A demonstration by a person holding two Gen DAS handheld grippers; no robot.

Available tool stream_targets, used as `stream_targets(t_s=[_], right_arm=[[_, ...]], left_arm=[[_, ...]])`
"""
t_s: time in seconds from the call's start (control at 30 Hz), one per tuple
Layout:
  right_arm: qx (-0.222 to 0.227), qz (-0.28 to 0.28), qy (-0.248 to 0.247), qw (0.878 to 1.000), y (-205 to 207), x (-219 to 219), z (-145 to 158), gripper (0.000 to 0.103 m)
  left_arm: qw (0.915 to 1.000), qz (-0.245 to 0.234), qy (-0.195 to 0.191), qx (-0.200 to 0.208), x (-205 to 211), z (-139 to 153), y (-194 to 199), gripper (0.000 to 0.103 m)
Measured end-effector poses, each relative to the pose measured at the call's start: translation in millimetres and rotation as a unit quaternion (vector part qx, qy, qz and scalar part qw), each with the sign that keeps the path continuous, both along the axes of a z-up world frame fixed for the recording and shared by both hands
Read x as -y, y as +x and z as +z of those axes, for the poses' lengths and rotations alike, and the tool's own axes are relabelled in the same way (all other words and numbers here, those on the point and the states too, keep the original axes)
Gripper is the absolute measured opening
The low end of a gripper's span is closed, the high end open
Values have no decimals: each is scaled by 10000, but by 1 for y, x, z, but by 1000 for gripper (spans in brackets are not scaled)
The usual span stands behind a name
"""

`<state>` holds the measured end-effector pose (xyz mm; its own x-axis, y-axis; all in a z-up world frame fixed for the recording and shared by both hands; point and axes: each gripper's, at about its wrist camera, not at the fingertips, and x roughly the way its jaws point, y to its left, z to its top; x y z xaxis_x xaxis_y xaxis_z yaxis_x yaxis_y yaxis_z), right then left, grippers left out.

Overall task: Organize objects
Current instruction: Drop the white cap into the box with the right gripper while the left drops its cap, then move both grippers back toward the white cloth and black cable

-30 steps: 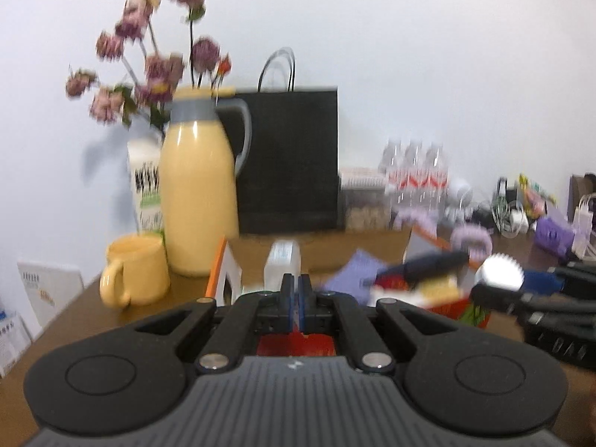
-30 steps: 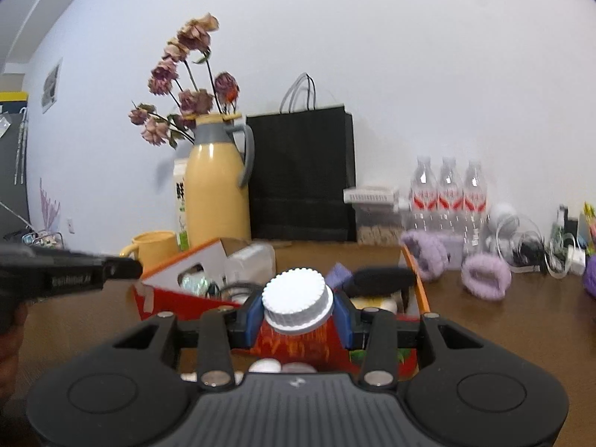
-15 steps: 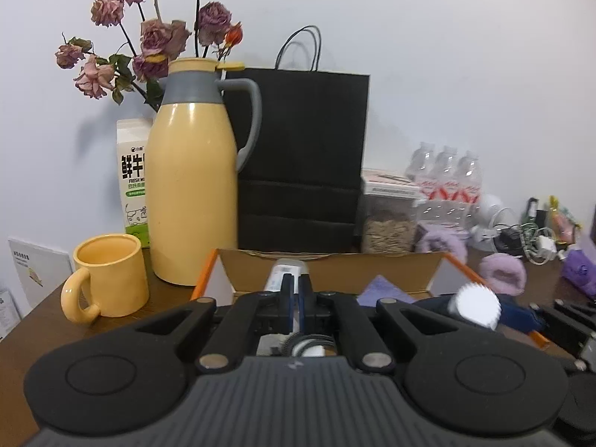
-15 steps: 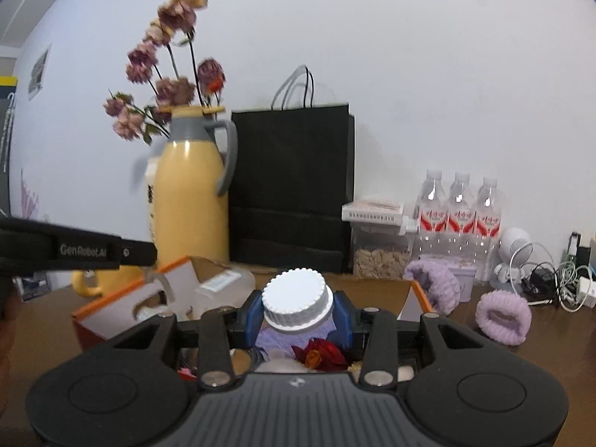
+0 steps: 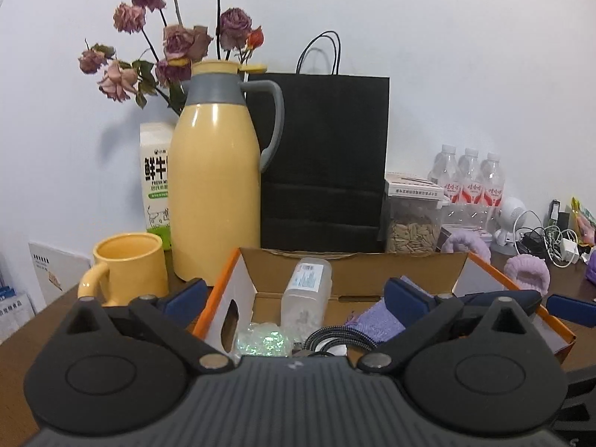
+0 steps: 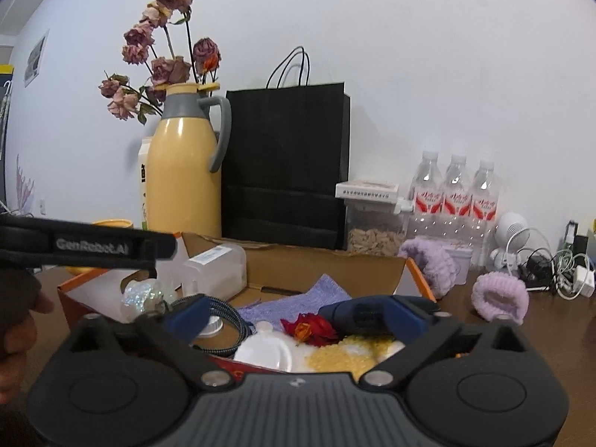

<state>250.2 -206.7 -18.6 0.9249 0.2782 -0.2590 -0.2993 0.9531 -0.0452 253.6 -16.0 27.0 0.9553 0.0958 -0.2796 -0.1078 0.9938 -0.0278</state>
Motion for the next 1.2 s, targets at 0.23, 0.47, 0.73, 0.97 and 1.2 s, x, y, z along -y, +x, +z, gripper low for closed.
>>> stream_targets(t_s=[0.23,0.47,0.73,0.97,1.2], right_arm=[[3,-85,65,9999,-6,5,5,103],[-20,-18,-57,10000,-27,7,12,103],[-323,177,-245,9990,-65,16,17,103],[-199,376,-566,9975,-114,26,11,103],[9,480,-389,9981,-143,43,9,103]], left_arm=[[9990,434,-115,-72,1,5,-15,103],[9955,853,-96,-402,5,1,-40,103],[9872,1277,-384,-872,5,-4,-79,103],[9708,1810,-734,-1393,7,-10,-108,103],[9613,2157,-494,-1642,29,-6,-128,103]])
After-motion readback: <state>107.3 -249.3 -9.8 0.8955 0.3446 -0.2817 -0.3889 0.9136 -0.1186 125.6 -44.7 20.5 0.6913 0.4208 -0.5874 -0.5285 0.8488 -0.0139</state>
